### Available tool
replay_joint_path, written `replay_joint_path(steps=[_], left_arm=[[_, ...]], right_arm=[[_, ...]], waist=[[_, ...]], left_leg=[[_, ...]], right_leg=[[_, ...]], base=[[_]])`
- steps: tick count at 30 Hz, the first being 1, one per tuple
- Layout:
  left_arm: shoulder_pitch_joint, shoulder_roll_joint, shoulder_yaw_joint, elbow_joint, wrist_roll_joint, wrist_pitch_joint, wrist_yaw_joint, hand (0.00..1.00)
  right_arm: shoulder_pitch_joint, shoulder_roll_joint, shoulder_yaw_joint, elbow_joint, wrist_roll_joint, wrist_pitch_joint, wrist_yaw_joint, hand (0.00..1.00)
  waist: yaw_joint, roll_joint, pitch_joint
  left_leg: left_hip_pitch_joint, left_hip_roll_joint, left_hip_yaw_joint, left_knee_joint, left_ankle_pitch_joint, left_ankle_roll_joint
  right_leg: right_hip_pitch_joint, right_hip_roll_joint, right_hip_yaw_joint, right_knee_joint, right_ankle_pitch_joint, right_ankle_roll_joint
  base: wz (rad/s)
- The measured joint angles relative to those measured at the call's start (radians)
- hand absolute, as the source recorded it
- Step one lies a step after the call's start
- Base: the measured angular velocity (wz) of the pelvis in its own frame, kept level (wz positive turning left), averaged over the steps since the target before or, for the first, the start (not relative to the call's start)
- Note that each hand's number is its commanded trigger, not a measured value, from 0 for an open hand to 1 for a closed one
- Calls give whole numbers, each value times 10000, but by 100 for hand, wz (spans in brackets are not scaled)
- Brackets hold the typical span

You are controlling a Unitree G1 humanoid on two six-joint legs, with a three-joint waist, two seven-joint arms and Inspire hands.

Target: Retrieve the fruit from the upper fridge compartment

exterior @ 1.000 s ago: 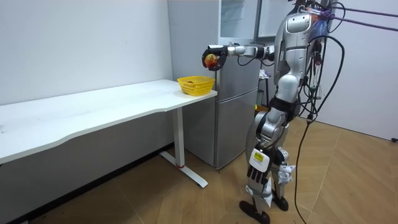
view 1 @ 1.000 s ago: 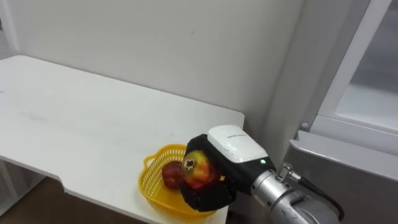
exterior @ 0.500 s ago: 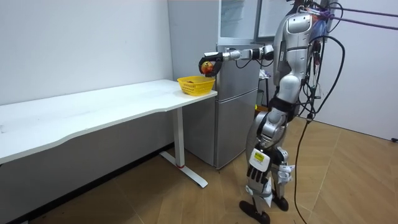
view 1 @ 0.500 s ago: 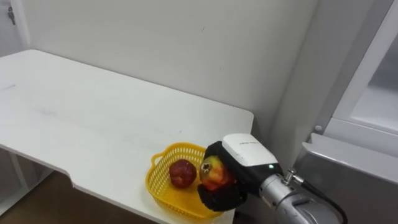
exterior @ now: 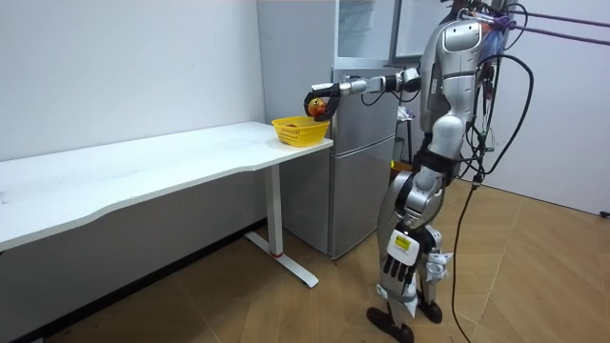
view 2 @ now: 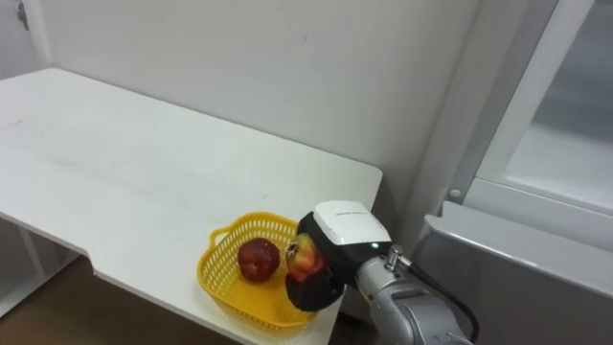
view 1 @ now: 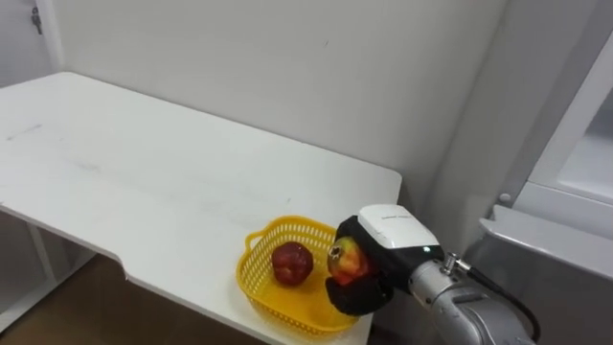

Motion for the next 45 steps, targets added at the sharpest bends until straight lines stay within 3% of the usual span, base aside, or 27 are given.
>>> replay_joint_path(steps=[7, 8, 11, 14, 16, 17, 18, 21, 22, 25, 31, 37, 45], left_arm=[[1, 14, -19, -76, -2, 23, -21, 0], [-6, 14, -22, -28, -2, 26, -21, 0], [-19, 17, -28, -28, -3, 27, 6, 0], [38, 21, -27, -29, 2, 33, 59, 0], [31, 26, -26, -33, 1, 59, 72, 0], [33, 27, -26, -40, 2, 81, 71, 0], [32, 26, -26, -50, 3, 88, 71, 0], [12, 24, 23, -53, 2, 127, 58, 0], [11, 24, 65, -56, 1, 174, 46, 0], [2, 24, 67, -64, 1, 234, 45, 0], [-28, 0, 64, -68, 74, 344, 69, 0], [-68, -21, 61, -23, 73, 443, 225, 0], [-61, -113, 62, 121, 74, 453, 419, 0]], right_arm=[[-21, -1, 12, 207, -37, 216, -2, 100], [-20, -1, 17, 220, -34, 218, -2, 89], [-19, 0, 62, 321, -6, 210, -2, 84], [-20, 7, 93, 324, 46, 187, -2, 84], [-19, 7, 93, 324, 78, 192, -2, 78], [-20, 7, 93, 324, 75, 193, -2, 71], [-20, 7, 93, 324, 75, 197, -3, 53], [-20, 18, 127, 313, -161, 217, -3, 50], [-20, 18, 168, 312, -272, 221, -3, 0], [-20, 41, 179, 311, -357, 245, -3, 0], [-19, 232, 193, 20, -366, 651, 18, 0], [-20, 537, 194, -395, -357, 658, 18, 0], [-20, 723, 193, -439, -363, 659, 18, 0]], waist=[[53, 7, 43], [119, -8, 58], [244, 5, 110], [317, -14, 116], [369, -15, 115], [416, -10, 118], [438, -11, 117], [524, -21, 109], [534, -25, 106], [536, -27, 102], [538, -14, 86], [599, 78, -24], [740, 140, 2]], left_leg=[[1, 2, -3, 0, -1, -1], [17, 3, 6, -1, -1, 0], [32, 3, -11, -2, -1, 0], [55, -2, -10, -10, -2, 1], [54, -1, -10, -11, -2, 1], [49, 0, -11, -6, -3, 1], [44, 1, -12, 0, -3, 0], [29, -3, -30, 15, -4, 0], [22, -6, -34, 23, -4, 0], [10, -11, -39, 37, -4, 1], [-9, -3, -20, 44, -4, 1], [9, -8, -20, 32, -1, 3], [13, -9, -21, 48, 1, 4]], right_leg=[[-11, 4, 10, 3, 0, 0], [-9, 6, 25, 5, 0, 0], [17, 4, 4, 3, 0, 0], [31, -4, -7, 2, 0, 0], [30, -1, -6, 0, 0, 0], [31, 1, -8, -1, 0, 0], [30, 2, -9, -2, 0, 0], [24, 2, -2, 0, 0, 0], [24, 1, -3, 1, 0, 0], [21, -1, -5, 4, 0, 0], [-23, 2, -1, 10, 1, -1], [-10, -4, -6, 9, 0, 0], [11, -4, -8, 17, 1, -2]], base=[[0], [-3], [0], [0], [0], [0], [0], [0], [0], [0], [-1], [0], [0]])
